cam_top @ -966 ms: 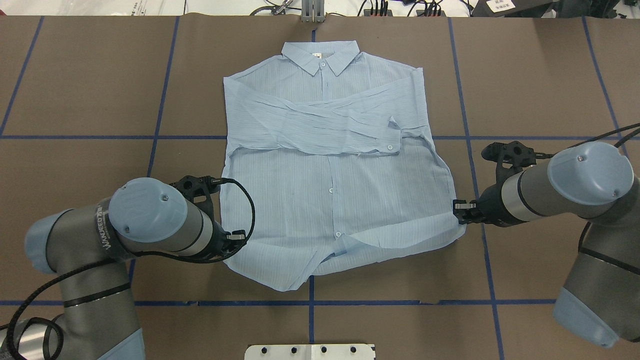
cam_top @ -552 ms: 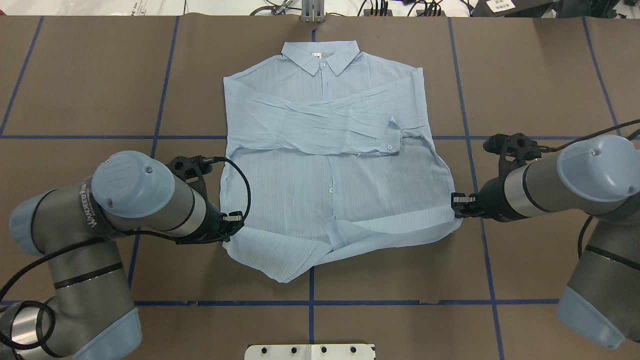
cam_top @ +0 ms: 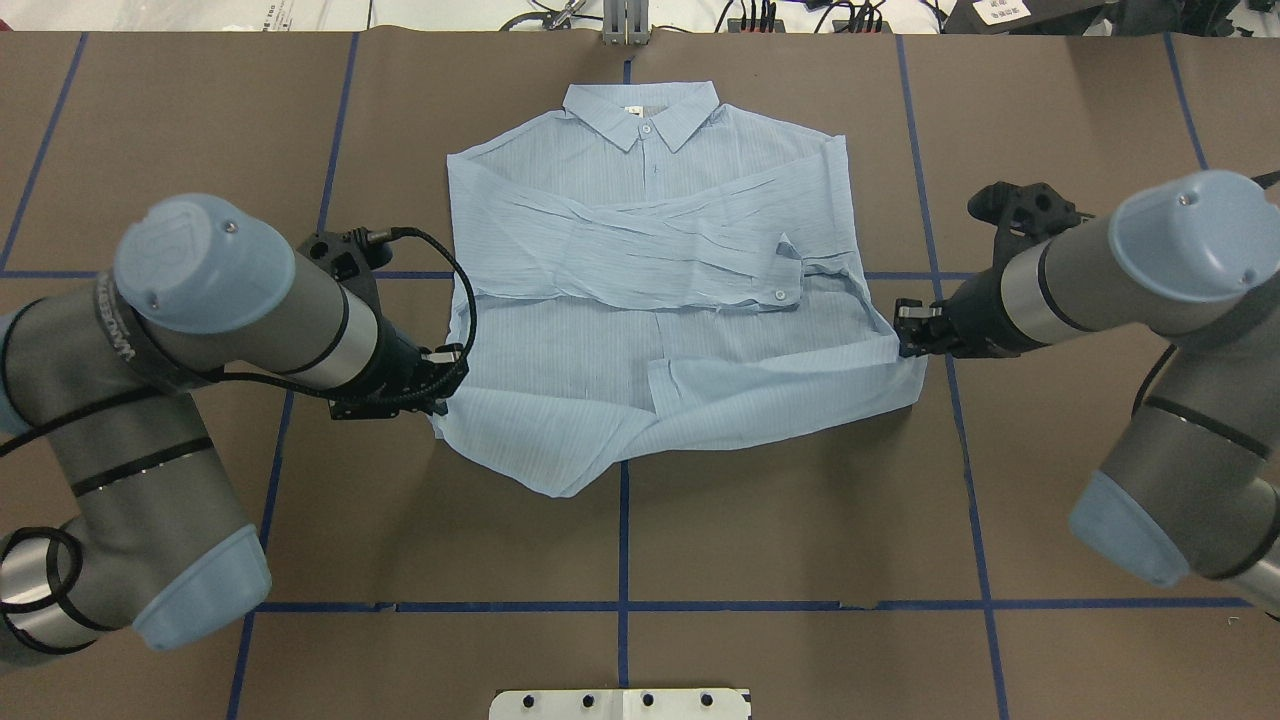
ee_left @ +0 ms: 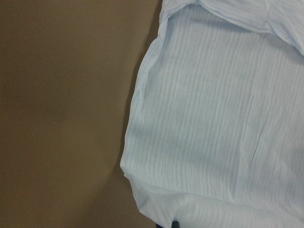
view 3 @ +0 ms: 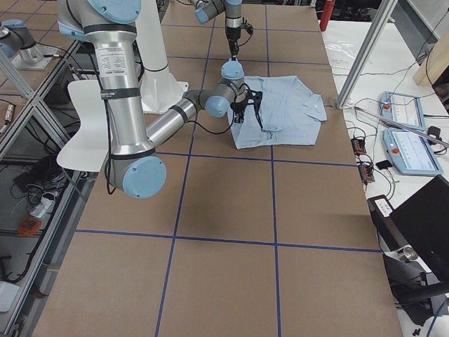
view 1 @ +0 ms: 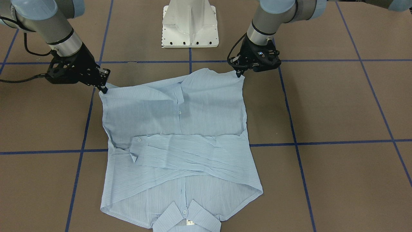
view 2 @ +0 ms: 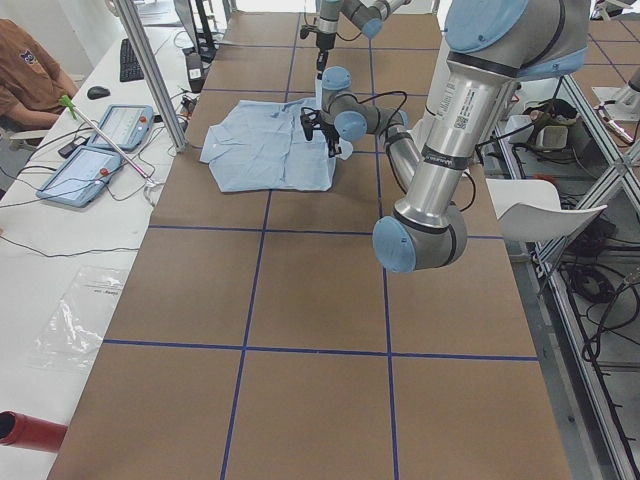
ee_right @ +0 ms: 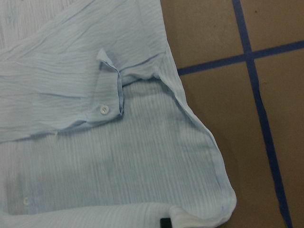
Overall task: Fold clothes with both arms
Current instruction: 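Lift the hem with both grippers and fold it toward the collar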
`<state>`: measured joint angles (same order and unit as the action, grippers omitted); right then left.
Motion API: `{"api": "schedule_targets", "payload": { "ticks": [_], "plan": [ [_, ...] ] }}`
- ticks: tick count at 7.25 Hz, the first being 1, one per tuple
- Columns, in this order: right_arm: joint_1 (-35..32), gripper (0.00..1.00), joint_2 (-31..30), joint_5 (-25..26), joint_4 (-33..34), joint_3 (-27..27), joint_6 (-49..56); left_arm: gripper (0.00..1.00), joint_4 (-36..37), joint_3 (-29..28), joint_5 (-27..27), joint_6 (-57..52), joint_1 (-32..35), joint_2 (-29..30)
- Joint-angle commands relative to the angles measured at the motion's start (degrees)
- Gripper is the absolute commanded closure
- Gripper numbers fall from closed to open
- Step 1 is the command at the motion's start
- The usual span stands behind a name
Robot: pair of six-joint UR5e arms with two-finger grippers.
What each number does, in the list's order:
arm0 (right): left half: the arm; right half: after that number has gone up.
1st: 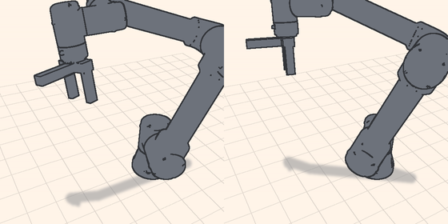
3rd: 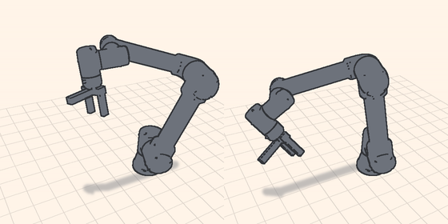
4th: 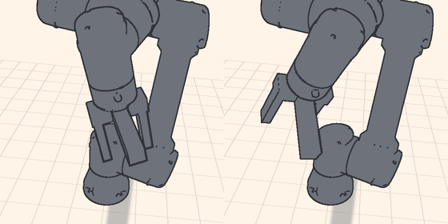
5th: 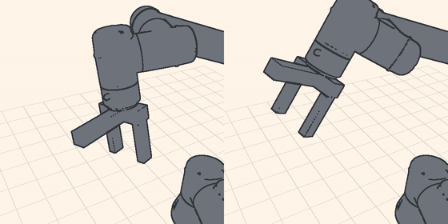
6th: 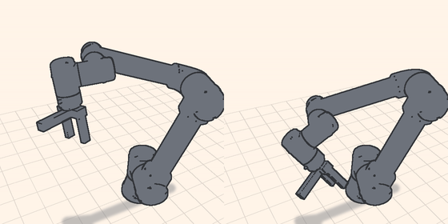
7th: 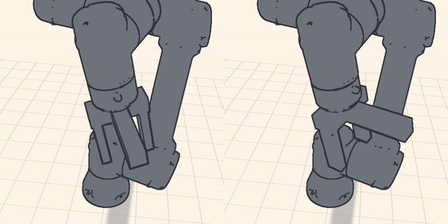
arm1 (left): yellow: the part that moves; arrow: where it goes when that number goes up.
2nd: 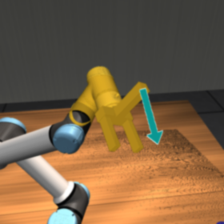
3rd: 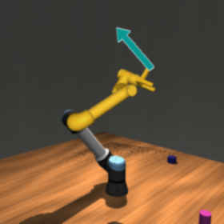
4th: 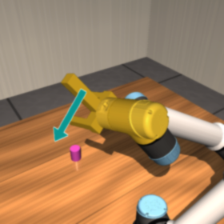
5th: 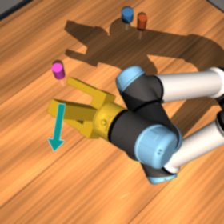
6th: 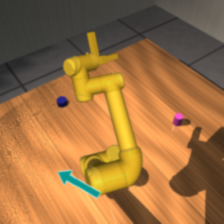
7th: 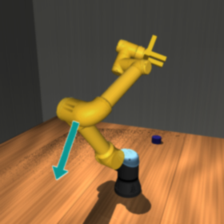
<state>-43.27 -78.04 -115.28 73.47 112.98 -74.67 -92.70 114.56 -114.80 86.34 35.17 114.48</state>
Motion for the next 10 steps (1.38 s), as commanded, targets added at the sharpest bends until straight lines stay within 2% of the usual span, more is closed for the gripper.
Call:
{"api": "schedule_targets", "payload": {
  "ticks": [1,3,5,6,8,10],
  "plan": [
    [-4.26,1.00,8.57,-1.35,0.27,-8.70,0.05,1.00,-0.46,-2.04,-0.95,-1.35,6.20,2.49],
    [-7.42,1.00,14.99,-1.35,0.01,-16.79,-0.03,1.00,-0.73,-9.06,-0.95,-1.53,8.94,7.49],
    [-10.15,1.00,21.06,-1.52,-0.17,-23.65,0.23,1.00,-0.82,-11.63,-0.95,-3.54,10.96,9.35],
    [-10.25,1.00,24.40,-1.35,-0.26,-28.29,0.40,1.00,-2.73,-15.12,-0.87,-4.86,11.41,10.41],
    [-10.60,1.00,29.60,-1.09,-0.26,-37.00,1.02,1.00,-12.80,-25.38,-0.87,-5.04,13.60,12.60],
    [-12.44,1.00,29.88,-1.17,-0.26,-40.45,3.38,1.00,-23.09,-36.72,-0.87,-5.13,15.88,15.24]
  ]
}}
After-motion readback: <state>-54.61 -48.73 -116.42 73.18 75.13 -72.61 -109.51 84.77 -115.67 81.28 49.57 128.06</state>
